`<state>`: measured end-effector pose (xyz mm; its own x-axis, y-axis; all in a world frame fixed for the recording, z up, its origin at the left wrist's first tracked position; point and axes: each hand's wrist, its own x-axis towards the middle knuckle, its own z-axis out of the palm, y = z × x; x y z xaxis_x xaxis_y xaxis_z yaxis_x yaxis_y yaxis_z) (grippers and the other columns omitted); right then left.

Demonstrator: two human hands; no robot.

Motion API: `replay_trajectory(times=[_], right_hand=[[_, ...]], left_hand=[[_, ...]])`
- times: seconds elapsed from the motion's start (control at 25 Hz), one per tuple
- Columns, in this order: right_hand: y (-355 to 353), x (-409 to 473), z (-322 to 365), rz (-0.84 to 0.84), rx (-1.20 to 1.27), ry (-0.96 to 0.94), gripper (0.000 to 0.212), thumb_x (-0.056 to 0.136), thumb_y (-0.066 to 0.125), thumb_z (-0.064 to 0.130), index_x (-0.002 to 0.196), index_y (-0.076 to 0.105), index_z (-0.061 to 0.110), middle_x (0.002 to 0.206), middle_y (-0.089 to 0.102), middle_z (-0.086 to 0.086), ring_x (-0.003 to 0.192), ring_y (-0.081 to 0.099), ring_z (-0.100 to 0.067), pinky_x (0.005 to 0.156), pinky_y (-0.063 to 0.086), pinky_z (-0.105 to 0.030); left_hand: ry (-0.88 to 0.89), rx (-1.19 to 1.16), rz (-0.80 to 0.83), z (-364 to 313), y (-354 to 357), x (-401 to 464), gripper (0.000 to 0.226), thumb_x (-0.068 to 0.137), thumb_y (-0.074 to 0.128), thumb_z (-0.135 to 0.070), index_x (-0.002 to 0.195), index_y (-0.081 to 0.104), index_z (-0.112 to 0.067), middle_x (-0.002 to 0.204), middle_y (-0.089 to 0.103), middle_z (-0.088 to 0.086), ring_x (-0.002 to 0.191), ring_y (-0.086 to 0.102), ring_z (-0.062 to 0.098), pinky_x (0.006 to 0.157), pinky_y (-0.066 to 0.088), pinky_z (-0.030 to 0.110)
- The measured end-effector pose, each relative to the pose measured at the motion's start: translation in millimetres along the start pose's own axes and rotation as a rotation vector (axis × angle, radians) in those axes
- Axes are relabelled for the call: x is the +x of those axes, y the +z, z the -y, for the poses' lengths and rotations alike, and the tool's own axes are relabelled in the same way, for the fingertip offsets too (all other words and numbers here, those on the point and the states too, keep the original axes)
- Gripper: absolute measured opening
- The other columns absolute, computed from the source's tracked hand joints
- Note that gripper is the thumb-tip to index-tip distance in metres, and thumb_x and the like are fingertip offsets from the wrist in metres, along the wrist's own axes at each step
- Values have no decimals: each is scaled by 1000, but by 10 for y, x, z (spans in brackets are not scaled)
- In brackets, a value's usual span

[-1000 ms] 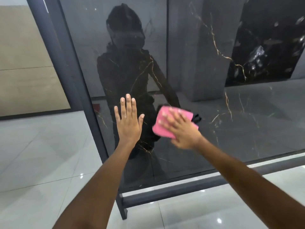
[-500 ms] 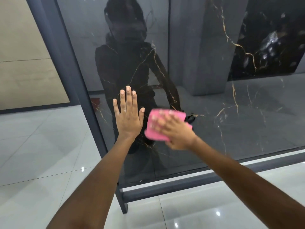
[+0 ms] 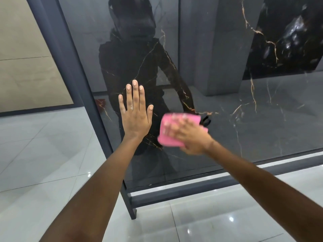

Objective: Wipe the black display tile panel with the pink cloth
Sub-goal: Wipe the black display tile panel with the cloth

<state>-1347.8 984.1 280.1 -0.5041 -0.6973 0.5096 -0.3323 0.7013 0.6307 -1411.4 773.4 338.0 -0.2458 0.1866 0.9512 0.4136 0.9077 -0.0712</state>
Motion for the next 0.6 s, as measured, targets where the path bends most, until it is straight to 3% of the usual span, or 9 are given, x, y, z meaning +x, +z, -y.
replay_trajectory(times=[0.04, 0.08, 0.16, 0.2, 0.28, 0.36, 0.4, 0.48, 0.6], right_hand=[[145, -232, 257, 138, -29, -192, 91, 70, 65, 30, 147, 17, 20, 156, 18, -1, 143, 13, -28, 118, 8, -49], [208, -464, 379, 259, -44, -259, 101, 64, 75, 25, 147, 18, 20, 155, 20, 1, 141, 18, -25, 117, 11, -46], [181, -737, 228, 242, -21, -234, 107, 57, 81, 19, 146, 22, 20, 153, 26, 2, 138, 25, -24, 116, 13, -42], [124, -761, 48, 156, -13, -141, 101, 62, 76, 19, 147, 22, 19, 151, 28, -1, 136, 26, -28, 116, 12, -43], [-83, -616, -397, -87, 43, 235, 85, 76, 59, 26, 150, 17, 19, 149, 26, -12, 137, 23, -38, 115, 12, -46], [-178, -362, -544, -311, 188, 661, 80, 79, 53, 27, 149, 15, 15, 154, 13, -17, 142, 10, -42, 117, 10, -48], [-105, -262, -404, -349, 220, 771, 83, 78, 52, 28, 149, 12, 14, 158, 2, -13, 144, 0, -39, 118, 6, -47], [244, -312, 237, -222, 193, 681, 93, 77, 52, 34, 151, -2, 19, 158, -18, -3, 144, -16, -31, 117, -2, -47], [694, -883, 1128, 109, 92, 320, 105, 76, 65, 33, 151, -7, 18, 159, -6, -10, 145, -3, -37, 117, 0, -48]], left_hand=[[15, -30, 1, -3, -24, -18, 59, 100, 31, -33, 149, 12, -5, 154, 16, 13, 145, 7, 27, 117, -10, 39], [40, -77, 16, -14, -49, -70, 58, 100, 32, -30, 150, 13, -8, 155, 12, 11, 147, -1, 22, 117, -11, 38], [100, -160, 82, -69, -76, -334, 62, 98, 33, -27, 152, 5, -15, 159, -4, 5, 146, -14, 14, 117, -12, 37], [126, -159, 118, -93, -61, -518, 67, 97, 33, -28, 153, -3, -18, 160, -13, 2, 146, -16, 13, 118, -12, 37], [147, -87, 157, -95, 52, -813, 67, 99, 28, -33, 151, -12, -18, 157, -23, -2, 145, -17, 15, 118, -12, 37], [120, -35, 138, -76, 222, -925, 60, 103, 17, -37, 151, -14, -17, 157, -24, -2, 145, -19, 17, 117, -12, 39], [105, -14, 120, -72, 277, -938, 59, 103, 14, -38, 151, -13, -17, 157, -24, -1, 145, -19, 17, 117, -11, 40], [109, 3, 79, -94, 322, -942, 60, 102, 16, -37, 151, -13, -17, 157, -24, -2, 145, -19, 16, 117, -9, 41], [129, -4, 45, -75, 329, -974, 61, 102, 20, -36, 151, -11, -16, 157, -23, -2, 145, -18, 16, 118, -9, 41]])
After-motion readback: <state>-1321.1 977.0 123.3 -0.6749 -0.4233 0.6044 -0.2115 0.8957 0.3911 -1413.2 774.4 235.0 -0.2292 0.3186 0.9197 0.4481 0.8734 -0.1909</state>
